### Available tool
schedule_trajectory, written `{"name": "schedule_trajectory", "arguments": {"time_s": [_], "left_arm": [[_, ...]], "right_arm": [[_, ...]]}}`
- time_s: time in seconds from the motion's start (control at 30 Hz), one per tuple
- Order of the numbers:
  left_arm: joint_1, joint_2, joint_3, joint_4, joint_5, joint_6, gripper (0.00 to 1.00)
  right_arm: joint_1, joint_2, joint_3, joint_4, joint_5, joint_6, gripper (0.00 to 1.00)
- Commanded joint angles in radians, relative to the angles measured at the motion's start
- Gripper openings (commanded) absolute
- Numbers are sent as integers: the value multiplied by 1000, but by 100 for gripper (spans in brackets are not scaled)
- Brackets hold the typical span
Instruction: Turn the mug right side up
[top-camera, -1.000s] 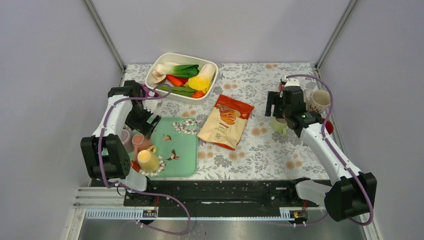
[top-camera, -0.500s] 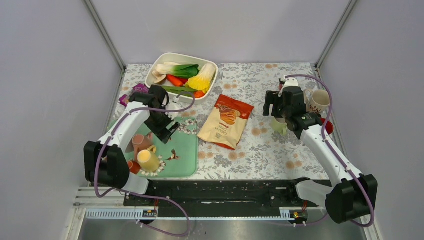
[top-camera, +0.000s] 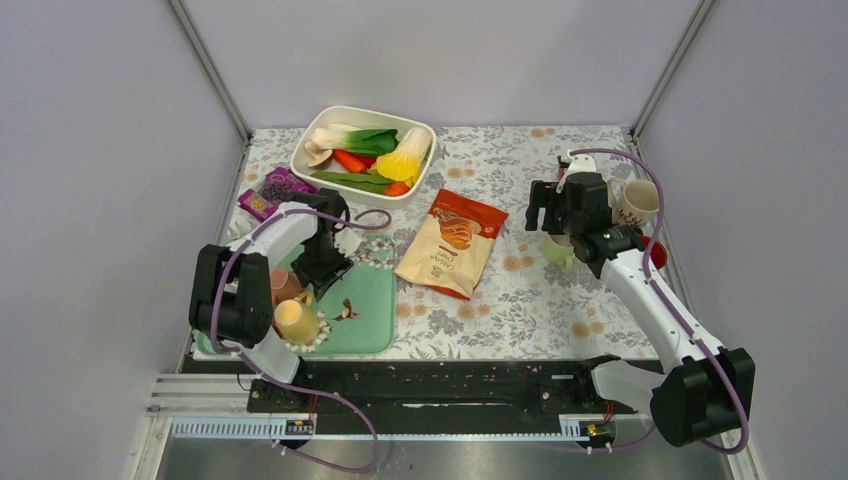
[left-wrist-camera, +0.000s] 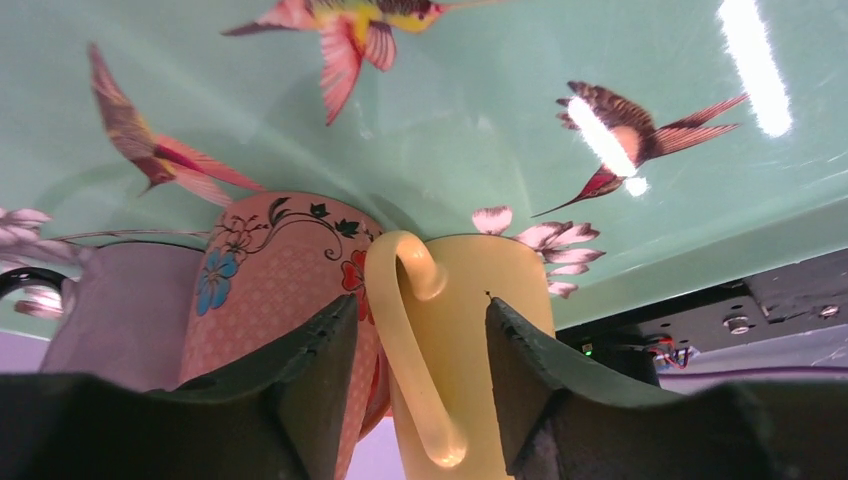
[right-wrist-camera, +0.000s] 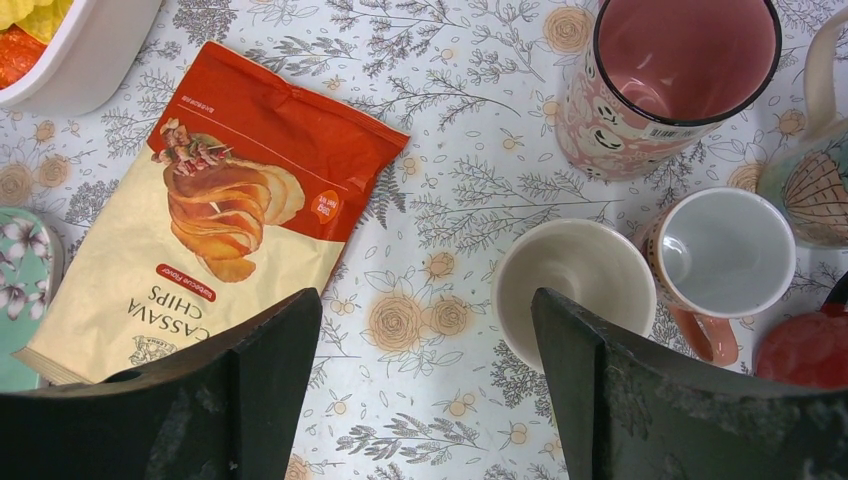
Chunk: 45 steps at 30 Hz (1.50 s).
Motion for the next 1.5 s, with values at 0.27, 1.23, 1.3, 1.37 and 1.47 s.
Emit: {"name": "schedule_trajectory", "arguments": {"time_s": [0.27,1.23,1.3,1.37,1.47], "left_arm": [[-45,-8,-70,-92,75,51,50],[-97,36,-84,-89,57,55,0],[-97,5,-36,-89,103,47,0],[-97,-35,24,-85,161,42,0],[-97,-97,108,-69,230,41,0]], "right_arm": [[8,-1,-8,60,-30,-13,87],[8,-24,-24,70,-47,-20,87],[9,-32,-25,73,-55,-17,87],[8,-45,-28,80,-81,-6,87],[8,-70,-46,124,-198,29,87]]}}
